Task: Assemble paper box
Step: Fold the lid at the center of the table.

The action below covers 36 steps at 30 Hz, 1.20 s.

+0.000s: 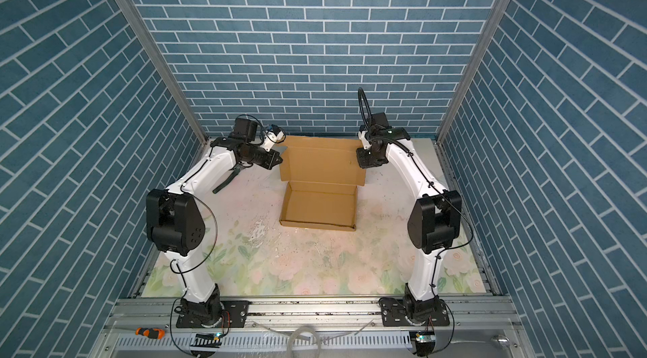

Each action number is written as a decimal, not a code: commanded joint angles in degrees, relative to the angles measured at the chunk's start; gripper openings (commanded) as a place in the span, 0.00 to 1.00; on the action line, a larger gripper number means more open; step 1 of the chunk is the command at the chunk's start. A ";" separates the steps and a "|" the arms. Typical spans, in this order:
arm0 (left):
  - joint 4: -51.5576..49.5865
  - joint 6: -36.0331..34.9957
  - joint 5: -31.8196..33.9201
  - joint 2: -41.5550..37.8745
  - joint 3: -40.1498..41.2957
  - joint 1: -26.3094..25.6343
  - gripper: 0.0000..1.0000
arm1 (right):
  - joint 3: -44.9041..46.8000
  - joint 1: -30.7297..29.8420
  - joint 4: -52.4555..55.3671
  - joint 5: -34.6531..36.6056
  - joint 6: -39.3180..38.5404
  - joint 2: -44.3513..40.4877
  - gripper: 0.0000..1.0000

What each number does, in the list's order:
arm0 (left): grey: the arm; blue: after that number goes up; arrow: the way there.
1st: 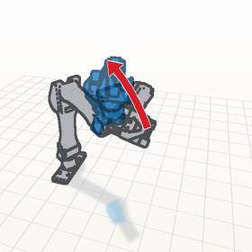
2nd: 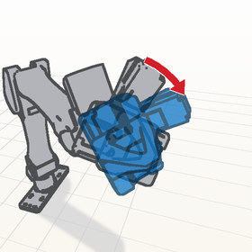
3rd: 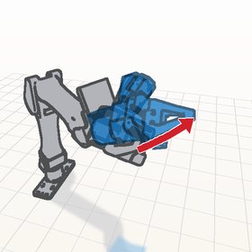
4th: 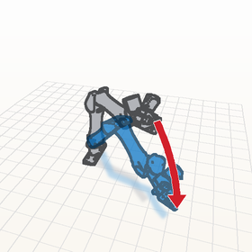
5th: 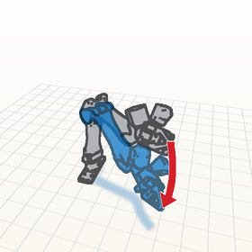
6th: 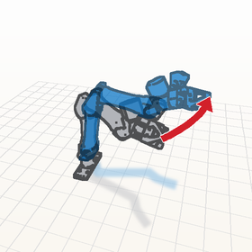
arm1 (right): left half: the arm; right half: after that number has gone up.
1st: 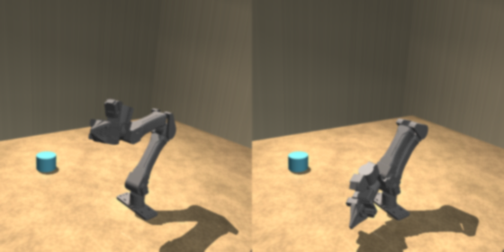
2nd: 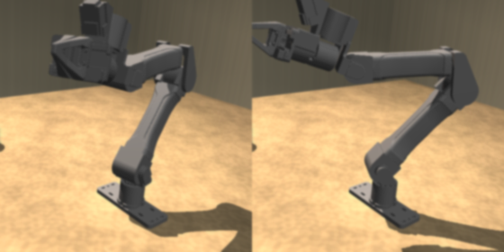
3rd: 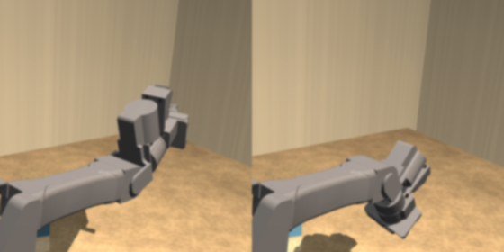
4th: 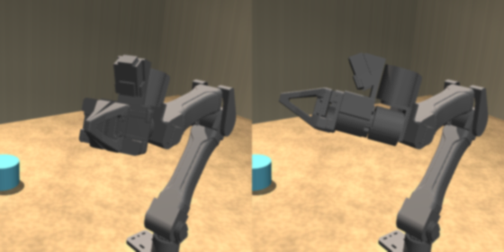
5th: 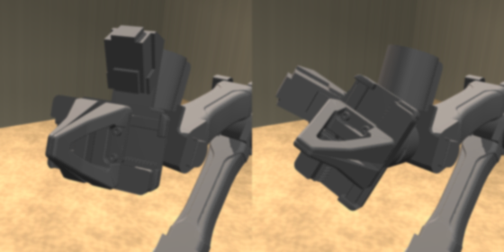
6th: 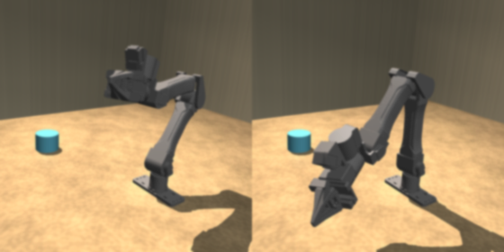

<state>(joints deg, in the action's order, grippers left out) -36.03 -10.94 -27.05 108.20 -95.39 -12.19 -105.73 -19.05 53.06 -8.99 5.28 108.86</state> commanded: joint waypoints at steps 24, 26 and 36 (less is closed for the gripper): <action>38.94 23.49 5.79 -26.55 45.20 -4.51 0.00 | 50.50 -11.73 -48.11 9.83 22.52 -30.01 0.00; 41.72 23.38 7.69 -28.64 49.36 -5.31 0.00 | 54.63 -12.13 -50.21 10.47 22.60 -31.73 0.00; 50.19 26.27 15.02 -31.88 60.60 -9.83 0.00 | 61.77 -15.99 -56.75 12.39 27.33 -37.95 0.00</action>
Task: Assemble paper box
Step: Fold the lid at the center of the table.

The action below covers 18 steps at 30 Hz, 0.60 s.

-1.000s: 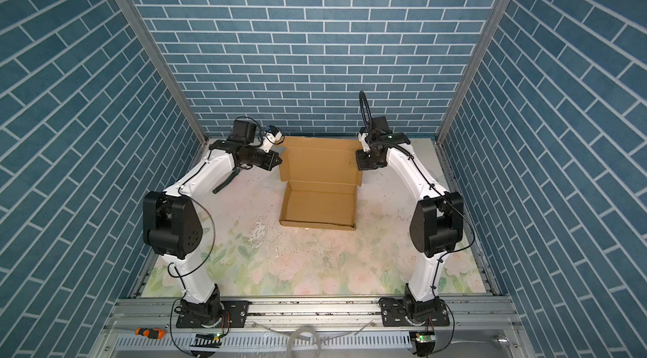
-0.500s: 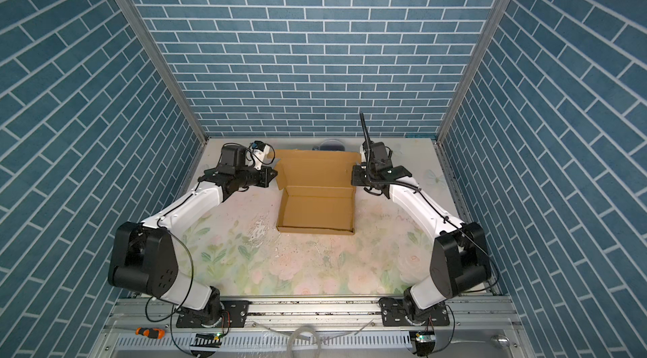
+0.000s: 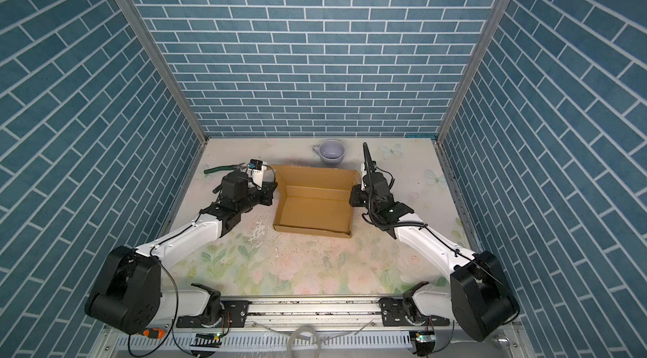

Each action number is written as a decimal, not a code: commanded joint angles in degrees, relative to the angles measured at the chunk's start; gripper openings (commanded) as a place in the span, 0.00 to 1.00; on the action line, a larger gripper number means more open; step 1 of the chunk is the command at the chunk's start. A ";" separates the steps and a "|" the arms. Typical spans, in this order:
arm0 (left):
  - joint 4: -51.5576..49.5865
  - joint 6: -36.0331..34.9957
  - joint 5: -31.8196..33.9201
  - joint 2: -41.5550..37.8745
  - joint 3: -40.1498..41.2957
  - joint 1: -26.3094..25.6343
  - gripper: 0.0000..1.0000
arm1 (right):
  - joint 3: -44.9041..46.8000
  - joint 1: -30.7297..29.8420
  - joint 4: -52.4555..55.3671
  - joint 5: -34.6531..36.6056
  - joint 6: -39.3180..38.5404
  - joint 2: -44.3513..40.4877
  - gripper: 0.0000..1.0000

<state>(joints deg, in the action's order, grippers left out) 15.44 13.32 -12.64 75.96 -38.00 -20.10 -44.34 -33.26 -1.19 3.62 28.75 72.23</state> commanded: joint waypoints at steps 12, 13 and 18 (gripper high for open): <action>5.22 3.65 4.28 -2.17 11.96 -5.03 0.00 | 1.56 -6.00 -3.34 3.00 11.37 -3.04 0.00; 5.47 3.42 4.81 -2.14 12.35 -5.74 0.00 | 1.79 -6.12 -3.94 3.12 11.16 -3.14 0.00; 6.22 2.24 7.10 -1.87 13.65 -7.80 0.00 | 0.52 -6.23 -3.39 4.03 12.19 -3.99 0.00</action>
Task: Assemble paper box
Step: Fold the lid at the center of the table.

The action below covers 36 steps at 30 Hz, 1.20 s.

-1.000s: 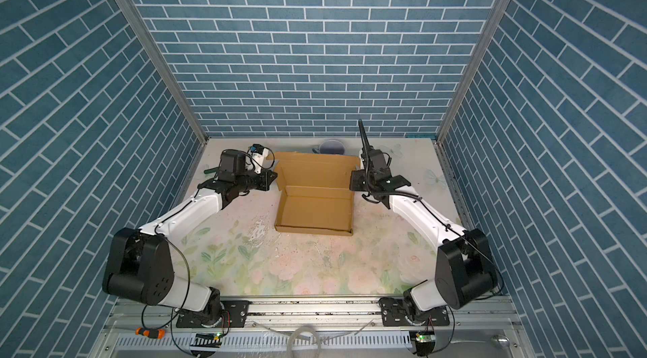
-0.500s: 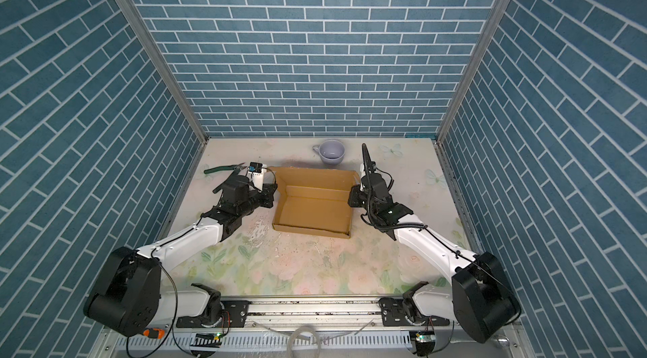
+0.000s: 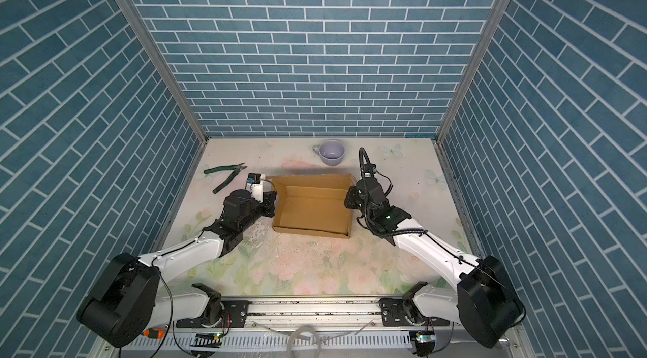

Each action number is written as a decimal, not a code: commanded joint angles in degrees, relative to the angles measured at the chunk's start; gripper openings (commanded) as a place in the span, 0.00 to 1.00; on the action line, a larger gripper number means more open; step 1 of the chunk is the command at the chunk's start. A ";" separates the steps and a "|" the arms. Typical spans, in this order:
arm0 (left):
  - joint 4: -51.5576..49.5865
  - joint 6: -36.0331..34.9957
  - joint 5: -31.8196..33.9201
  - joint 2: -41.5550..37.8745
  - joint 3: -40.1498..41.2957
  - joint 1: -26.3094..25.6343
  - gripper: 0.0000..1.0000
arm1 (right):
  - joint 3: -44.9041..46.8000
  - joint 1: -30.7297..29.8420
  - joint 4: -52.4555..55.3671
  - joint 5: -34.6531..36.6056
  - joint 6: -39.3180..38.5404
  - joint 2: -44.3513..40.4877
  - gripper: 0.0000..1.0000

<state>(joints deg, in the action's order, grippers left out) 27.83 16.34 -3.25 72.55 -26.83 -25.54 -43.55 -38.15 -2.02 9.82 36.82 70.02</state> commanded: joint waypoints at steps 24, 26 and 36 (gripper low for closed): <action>-1.24 -0.44 -1.70 4.50 5.20 -4.17 0.00 | -4.29 -0.72 0.23 -6.66 13.52 -1.60 0.00; -0.88 -0.32 -1.76 5.07 5.37 -4.17 0.00 | -1.30 -0.74 -1.67 -6.31 13.36 -1.13 0.00; 0.54 -1.17 -0.92 5.84 6.76 -4.43 0.00 | 10.45 -0.44 -4.33 -7.35 11.26 -4.85 0.00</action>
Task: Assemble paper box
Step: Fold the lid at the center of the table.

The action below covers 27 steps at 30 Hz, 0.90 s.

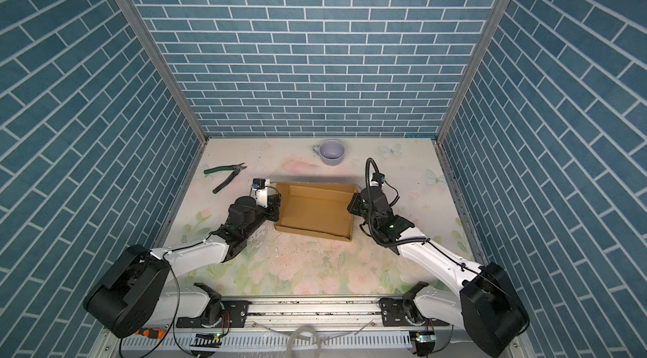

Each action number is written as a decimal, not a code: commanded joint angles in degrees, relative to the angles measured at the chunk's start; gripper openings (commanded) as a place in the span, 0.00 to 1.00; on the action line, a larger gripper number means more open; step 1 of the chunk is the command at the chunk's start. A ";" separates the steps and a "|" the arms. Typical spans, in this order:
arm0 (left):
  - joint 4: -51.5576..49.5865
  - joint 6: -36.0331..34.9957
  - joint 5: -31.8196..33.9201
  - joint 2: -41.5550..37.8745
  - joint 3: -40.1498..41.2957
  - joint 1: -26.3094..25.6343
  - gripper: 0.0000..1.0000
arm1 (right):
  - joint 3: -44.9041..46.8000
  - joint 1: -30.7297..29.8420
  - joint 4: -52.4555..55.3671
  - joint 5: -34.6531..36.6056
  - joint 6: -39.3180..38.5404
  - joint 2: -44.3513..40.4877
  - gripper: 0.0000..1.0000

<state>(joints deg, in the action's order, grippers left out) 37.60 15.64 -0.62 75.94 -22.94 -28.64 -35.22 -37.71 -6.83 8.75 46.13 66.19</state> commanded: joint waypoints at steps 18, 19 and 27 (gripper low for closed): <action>-10.25 -0.96 -2.21 1.80 2.99 -1.33 0.00 | -0.60 -0.83 19.67 0.21 -12.70 -4.68 0.50; -10.86 -1.11 -2.27 1.35 2.68 -1.37 0.00 | -0.92 -0.79 19.75 1.20 -14.38 -3.63 0.50; -11.71 -1.45 -2.32 1.05 2.20 -1.33 0.00 | -8.29 -0.78 17.58 6.59 -20.83 6.13 0.40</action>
<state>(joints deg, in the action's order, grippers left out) 37.56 14.52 -0.67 75.13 -22.00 -29.19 -39.51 -38.26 11.18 11.99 29.67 69.60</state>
